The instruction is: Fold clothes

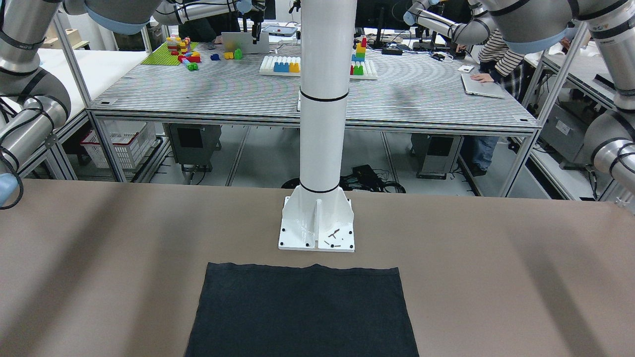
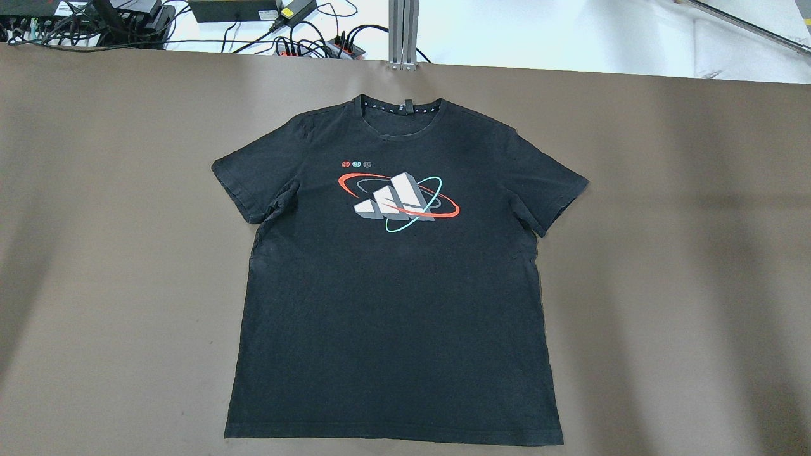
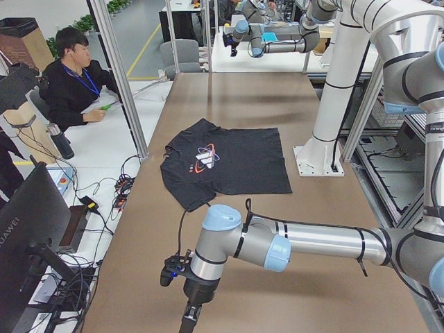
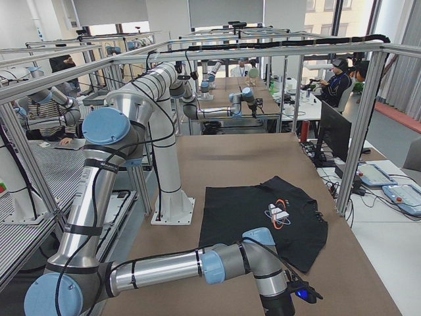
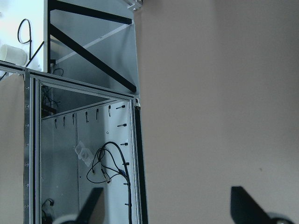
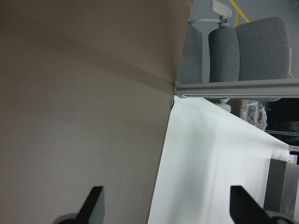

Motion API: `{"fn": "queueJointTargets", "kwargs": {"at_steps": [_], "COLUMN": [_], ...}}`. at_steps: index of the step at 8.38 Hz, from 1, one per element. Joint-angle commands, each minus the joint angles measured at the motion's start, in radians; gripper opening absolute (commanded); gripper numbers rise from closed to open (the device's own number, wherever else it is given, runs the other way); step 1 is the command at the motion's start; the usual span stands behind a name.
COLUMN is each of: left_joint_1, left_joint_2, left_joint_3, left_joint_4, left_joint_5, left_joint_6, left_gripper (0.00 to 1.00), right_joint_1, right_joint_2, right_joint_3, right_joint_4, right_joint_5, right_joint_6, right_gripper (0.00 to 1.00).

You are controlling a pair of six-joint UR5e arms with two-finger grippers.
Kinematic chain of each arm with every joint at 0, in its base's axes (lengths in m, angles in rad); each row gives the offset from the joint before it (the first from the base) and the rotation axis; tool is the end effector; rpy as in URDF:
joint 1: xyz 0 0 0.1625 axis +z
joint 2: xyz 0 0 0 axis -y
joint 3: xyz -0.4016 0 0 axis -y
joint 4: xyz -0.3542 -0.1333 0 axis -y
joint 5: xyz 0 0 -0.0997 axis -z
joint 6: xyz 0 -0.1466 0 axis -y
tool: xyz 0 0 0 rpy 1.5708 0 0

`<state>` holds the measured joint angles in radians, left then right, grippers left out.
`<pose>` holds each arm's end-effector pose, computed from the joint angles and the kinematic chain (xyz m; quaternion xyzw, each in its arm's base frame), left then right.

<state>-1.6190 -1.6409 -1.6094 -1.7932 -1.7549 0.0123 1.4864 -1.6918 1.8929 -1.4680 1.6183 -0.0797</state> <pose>-0.1315 -0.5156 0.6286 0.1668 0.0857 -0.0025 0.9823 0.0890 -0.4466 0.6003 0.1513 -0.0238 -0.0846 0.9846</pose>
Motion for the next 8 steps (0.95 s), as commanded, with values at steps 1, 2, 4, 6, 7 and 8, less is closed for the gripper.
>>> {"fn": "queueJointTargets", "kwargs": {"at_steps": [1,2,4,6,7,8], "left_joint_1": [-0.002,-0.001,0.001,0.002,0.002,0.004], "left_joint_2": [0.006,0.006,0.003,-0.013,-0.025,-0.042], "left_joint_3": [-0.003,-0.001,-0.004,-0.027,-0.032,-0.030], "left_joint_4": [-0.008,-0.024,-0.025,-0.026,-0.028,-0.028], "left_joint_5": [0.000,-0.002,-0.003,-0.011,-0.011,-0.014], "left_joint_6": [0.009,0.002,0.000,0.002,0.003,0.003], "left_gripper": [0.95,0.95,0.95,0.95,0.95,0.95], "right_joint_1": [0.000,0.000,0.000,-0.002,-0.003,-0.003], "right_joint_2": [0.000,0.000,0.000,0.003,0.003,0.001], "right_joint_3": [0.000,0.000,0.012,0.024,0.040,0.035], "right_joint_4": [0.002,0.002,0.002,0.021,0.096,0.168], "right_joint_5": [0.000,0.000,0.003,0.000,0.000,0.002], "right_joint_6": [-0.002,-0.002,-0.002,-0.005,-0.009,-0.005], "right_gripper": [0.94,0.94,0.94,0.94,0.94,0.94]}}
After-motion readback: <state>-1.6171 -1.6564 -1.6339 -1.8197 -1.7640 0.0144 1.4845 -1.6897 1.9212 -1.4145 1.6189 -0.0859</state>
